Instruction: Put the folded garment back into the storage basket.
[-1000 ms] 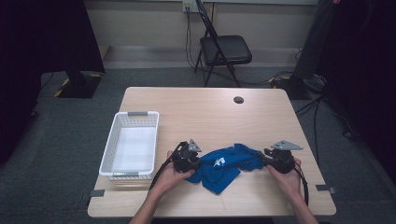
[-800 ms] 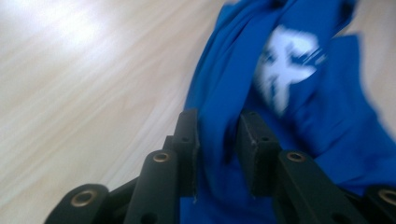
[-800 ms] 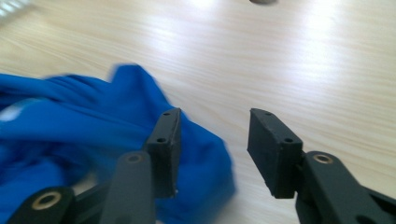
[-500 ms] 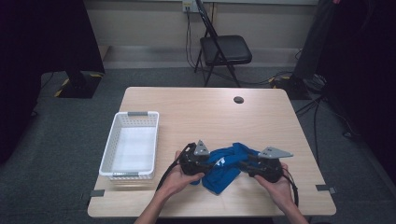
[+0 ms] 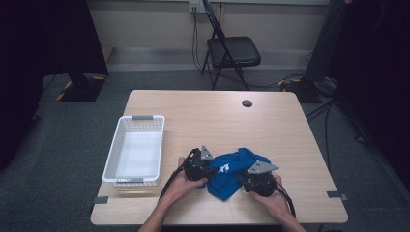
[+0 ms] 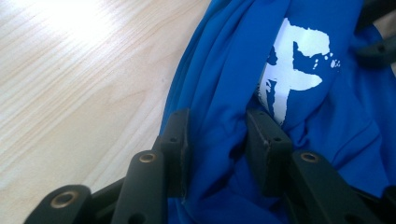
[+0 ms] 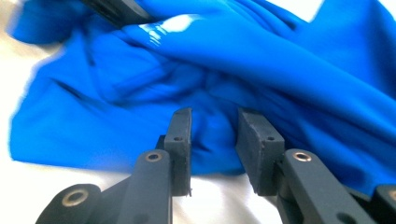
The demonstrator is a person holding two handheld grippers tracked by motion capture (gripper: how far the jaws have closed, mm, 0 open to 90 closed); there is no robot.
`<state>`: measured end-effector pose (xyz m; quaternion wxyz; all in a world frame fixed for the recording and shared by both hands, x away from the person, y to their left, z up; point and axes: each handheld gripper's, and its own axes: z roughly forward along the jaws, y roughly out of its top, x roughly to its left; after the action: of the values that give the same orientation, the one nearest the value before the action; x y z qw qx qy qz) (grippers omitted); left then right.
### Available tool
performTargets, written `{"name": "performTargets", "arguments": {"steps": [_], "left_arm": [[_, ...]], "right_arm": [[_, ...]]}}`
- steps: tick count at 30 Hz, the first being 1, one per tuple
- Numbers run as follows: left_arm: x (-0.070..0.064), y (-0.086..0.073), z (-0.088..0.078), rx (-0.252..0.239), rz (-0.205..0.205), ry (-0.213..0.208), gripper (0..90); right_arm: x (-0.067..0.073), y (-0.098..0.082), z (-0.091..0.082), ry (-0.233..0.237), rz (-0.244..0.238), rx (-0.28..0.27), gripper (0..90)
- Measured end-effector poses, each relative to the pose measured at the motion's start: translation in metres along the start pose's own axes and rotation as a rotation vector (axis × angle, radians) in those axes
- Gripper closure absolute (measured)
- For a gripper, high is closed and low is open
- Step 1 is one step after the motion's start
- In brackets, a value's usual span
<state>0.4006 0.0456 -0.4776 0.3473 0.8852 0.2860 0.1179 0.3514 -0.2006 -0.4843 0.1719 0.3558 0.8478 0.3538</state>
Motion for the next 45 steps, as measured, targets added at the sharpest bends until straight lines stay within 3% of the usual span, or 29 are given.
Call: {"name": "performTargets", "arguments": {"steps": [5, 6, 8, 12, 14, 17, 20, 21, 23, 25, 27, 29, 30, 33, 35, 40, 42, 43, 45], "left_arm": [[-0.004, 0.000, -0.001, 0.012, 0.012, -0.033, 62.6], [-0.008, 0.002, -0.001, 0.020, 0.025, -0.063, 62.6], [-0.010, 0.003, -0.001, 0.026, 0.035, -0.075, 62.7], [-0.028, 0.007, 0.001, 0.031, 0.122, -0.093, 64.5], [-0.040, 0.011, 0.005, 0.033, 0.140, -0.123, 64.8], [-0.046, 0.014, 0.007, 0.033, 0.144, -0.139, 64.9], [-0.054, 0.016, 0.009, 0.033, 0.143, -0.176, 64.8], [-0.056, 0.016, 0.010, 0.028, 0.138, -0.208, 64.6], [-0.057, 0.017, 0.010, 0.031, 0.143, -0.225, 63.5], [-0.059, 0.018, 0.010, 0.038, 0.137, -0.280, 62.5], [-0.061, 0.019, 0.009, 0.049, 0.163, -0.308, 61.1], [-0.063, 0.021, 0.004, 0.035, 0.204, -0.275, 65.2], [-0.062, 0.022, 0.002, 0.021, 0.206, -0.253, 65.2], [-0.052, 0.026, -0.008, -0.053, 0.149, -0.206, 61.6], [-0.050, 0.026, -0.010, -0.063, 0.138, -0.198, 61.6], [-0.038, 0.025, -0.010, -0.076, 0.094, -0.168, 60.4], [-0.035, 0.024, -0.011, -0.083, 0.079, -0.164, 59.7], [-0.033, 0.024, -0.012, -0.093, 0.070, -0.160, 59.5], [-0.029, 0.024, -0.016, -0.109, 0.054, -0.155, 59.5]], "right_arm": [[-0.016, -0.002, -0.001, -0.019, 0.029, 0.006, 65.5], [-0.019, -0.002, -0.001, -0.028, 0.036, 0.007, 65.0], [-0.024, -0.002, -0.001, -0.045, 0.041, 0.008, 64.5], [-0.030, -0.003, -0.001, -0.061, 0.059, 0.007, 63.6], [-0.035, -0.004, -0.001, -0.083, 0.075, 0.005, 61.8], [-0.039, -0.004, -0.001, -0.105, 0.083, 0.001, 56.6], [-0.044, -0.005, 0.000, -0.084, 0.099, -0.005, 54.8], [-0.045, -0.006, 0.000, -0.081, 0.096, -0.010, 54.6], [-0.045, -0.006, 0.000, -0.087, 0.091, -0.011, 53.1], [-0.044, -0.005, 0.000, -0.089, 0.090, -0.015, 52.8], [-0.042, -0.005, -0.001, -0.090, 0.087, -0.023, 52.6], [-0.040, -0.002, -0.005, -0.098, 0.095, -0.033, 53.1], [-0.040, -0.002, -0.005, -0.098, 0.095, -0.033, 53.1], [-0.040, 0.003, -0.016, -0.105, 0.115, -0.085, 56.1], [-0.039, 0.004, -0.018, -0.103, 0.120, -0.099, 56.7], [-0.032, 0.007, -0.020, -0.044, 0.127, -0.138, 54.8], [-0.026, 0.008, -0.016, -0.003, 0.096, -0.136, 50.7], [-0.020, 0.009, -0.012, 0.050, 0.064, -0.126, 48.3], [-0.016, 0.009, -0.010, 0.067, 0.056, -0.120, 47.3]]}}
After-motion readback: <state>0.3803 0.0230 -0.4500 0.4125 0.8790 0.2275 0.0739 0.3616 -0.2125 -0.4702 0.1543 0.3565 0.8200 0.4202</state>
